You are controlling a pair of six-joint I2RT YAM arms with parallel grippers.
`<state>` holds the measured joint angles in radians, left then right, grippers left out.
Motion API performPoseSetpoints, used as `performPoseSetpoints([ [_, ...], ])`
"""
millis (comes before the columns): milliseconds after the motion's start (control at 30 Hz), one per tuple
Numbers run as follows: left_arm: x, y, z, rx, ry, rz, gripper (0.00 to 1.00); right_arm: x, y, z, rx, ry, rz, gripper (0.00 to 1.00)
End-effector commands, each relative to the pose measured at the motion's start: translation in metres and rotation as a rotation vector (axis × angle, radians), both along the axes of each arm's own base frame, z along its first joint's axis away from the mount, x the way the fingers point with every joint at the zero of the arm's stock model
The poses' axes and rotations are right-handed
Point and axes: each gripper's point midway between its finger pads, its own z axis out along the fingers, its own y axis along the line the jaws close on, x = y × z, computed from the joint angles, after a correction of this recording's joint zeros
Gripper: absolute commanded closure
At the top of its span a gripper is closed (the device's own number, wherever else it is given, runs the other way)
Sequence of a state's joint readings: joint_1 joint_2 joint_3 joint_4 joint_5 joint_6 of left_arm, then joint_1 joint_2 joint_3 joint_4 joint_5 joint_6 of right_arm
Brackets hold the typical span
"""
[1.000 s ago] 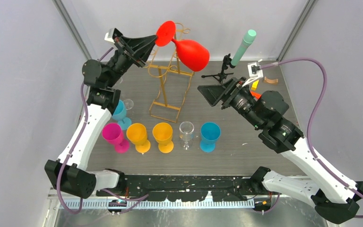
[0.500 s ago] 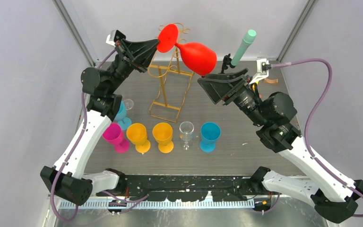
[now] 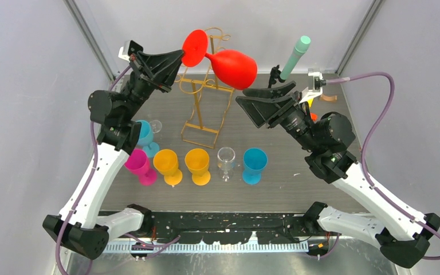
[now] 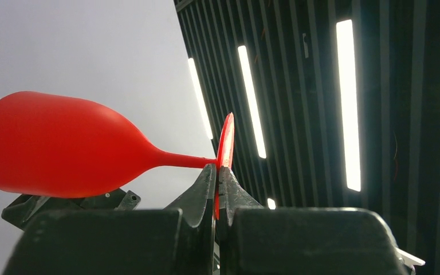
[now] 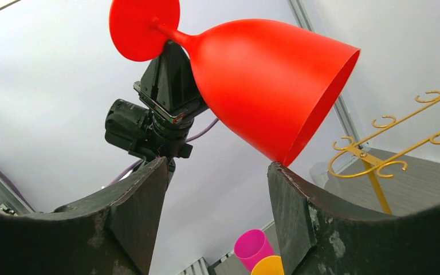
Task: Take the wine glass off the wine glass rack
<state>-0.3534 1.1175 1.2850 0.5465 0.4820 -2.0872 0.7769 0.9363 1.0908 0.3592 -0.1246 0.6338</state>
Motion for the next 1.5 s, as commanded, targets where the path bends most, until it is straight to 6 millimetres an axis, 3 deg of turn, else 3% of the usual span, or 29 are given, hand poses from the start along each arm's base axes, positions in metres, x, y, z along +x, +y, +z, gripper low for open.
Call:
performPoseSetpoints([
  [0,-0.017,0.008,0.013,-0.037,-0.009,-0.005,1.00,0.000,-0.018,0.013,0.057,-0.030,-0.070,0.31],
  [167,-0.013,0.008,0.012,-0.030,-0.004,0.009,1.00,0.010,-0.029,-0.004,0.042,0.026,-0.151,0.32],
  [333,-0.010,0.007,0.010,-0.027,0.000,0.011,1.00,0.010,-0.037,-0.007,0.053,0.016,-0.187,0.32],
  [700,-0.006,0.006,0.007,-0.021,0.020,0.014,1.00,-0.002,-0.005,0.024,0.048,-0.132,-0.036,0.32],
  [933,-0.001,0.005,0.002,-0.012,0.049,0.024,1.00,-0.031,-0.001,0.046,0.120,-0.279,0.086,0.37],
  [1200,0.008,0.008,-0.011,-0.003,0.101,0.066,1.00,-0.038,0.003,0.050,0.134,-0.311,0.130,0.59],
  [1233,0.009,0.007,-0.012,-0.002,0.104,0.066,1.00,-0.038,0.003,0.052,0.143,-0.306,0.132,0.68],
  [1333,0.011,0.006,-0.014,0.001,0.110,0.065,0.99,-0.036,0.004,0.053,0.143,-0.292,0.131,0.83],
  [1400,0.012,0.006,-0.014,0.002,0.108,0.067,0.94,-0.032,0.006,0.052,0.133,-0.272,0.123,0.96],
  [1467,0.011,0.006,-0.014,0.004,0.105,0.070,0.87,-0.026,0.007,0.049,0.118,-0.244,0.105,0.99],
])
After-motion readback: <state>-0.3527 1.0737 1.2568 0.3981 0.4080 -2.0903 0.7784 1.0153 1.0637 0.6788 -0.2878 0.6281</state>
